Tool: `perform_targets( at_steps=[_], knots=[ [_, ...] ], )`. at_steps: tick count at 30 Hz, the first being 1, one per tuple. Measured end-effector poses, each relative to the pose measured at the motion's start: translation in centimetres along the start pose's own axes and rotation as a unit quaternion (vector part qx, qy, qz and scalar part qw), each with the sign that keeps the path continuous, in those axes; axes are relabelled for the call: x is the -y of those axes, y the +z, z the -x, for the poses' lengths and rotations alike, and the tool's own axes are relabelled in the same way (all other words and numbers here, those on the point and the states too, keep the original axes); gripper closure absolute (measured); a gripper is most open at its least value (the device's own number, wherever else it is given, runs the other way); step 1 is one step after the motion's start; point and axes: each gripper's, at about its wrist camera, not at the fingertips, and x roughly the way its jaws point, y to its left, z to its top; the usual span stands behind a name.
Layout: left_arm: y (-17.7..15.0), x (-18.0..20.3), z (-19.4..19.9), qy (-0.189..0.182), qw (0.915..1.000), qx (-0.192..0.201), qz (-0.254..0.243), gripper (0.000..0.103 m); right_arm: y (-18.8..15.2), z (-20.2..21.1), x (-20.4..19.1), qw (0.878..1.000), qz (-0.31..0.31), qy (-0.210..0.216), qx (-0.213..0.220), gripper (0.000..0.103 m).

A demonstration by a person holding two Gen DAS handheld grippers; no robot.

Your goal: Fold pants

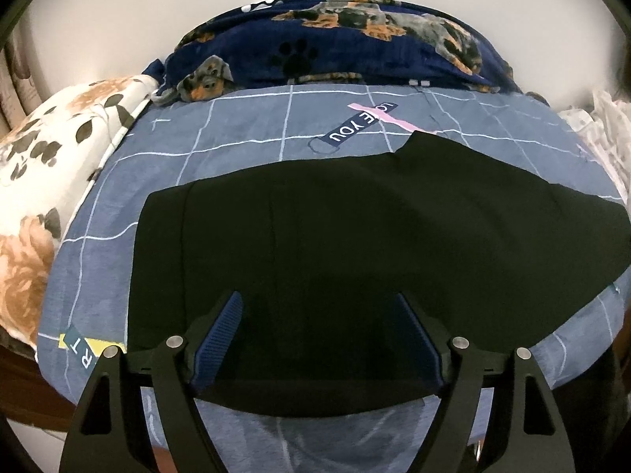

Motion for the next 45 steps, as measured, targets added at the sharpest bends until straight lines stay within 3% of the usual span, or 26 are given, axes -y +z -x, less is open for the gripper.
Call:
perform_targets(
  at_steps=[7, 14, 21, 29, 45],
  knots=[
    [-0.1, -0.2, -0.2, 0.005, 1.0000, -0.003, 0.001, 0.024, -0.2, 0.0, -0.9, 0.999, 0.033, -0.019, 0.007, 0.095],
    [-0.1, -0.6, -0.7, -0.005, 0.9997, -0.019, 0.012, 0.024, -0.1, 0.2, 0.1, 1.000, 0.013, 0.009, 0.007, 0.092],
    [-0.2, -0.9, -1.0, -0.011, 0.9992, -0.027, 0.026, 0.024, 0.0, 0.4, 0.9, 1.000, 0.002, 0.016, 0.006, 0.097],
    [-0.2, -0.5, -1.0, -0.009, 0.9994, -0.028, 0.015, 0.024, -0.3, 0.4, -1.0, 0.999, 0.040, -0.001, 0.012, 0.095],
    [-0.2, -0.2, -1.4, -0.006, 0.9991, -0.040, 0.015, 0.023, -2.2, 0.4, -6.4, 0.994, 0.103, 0.026, -0.002, 0.095]
  ],
)
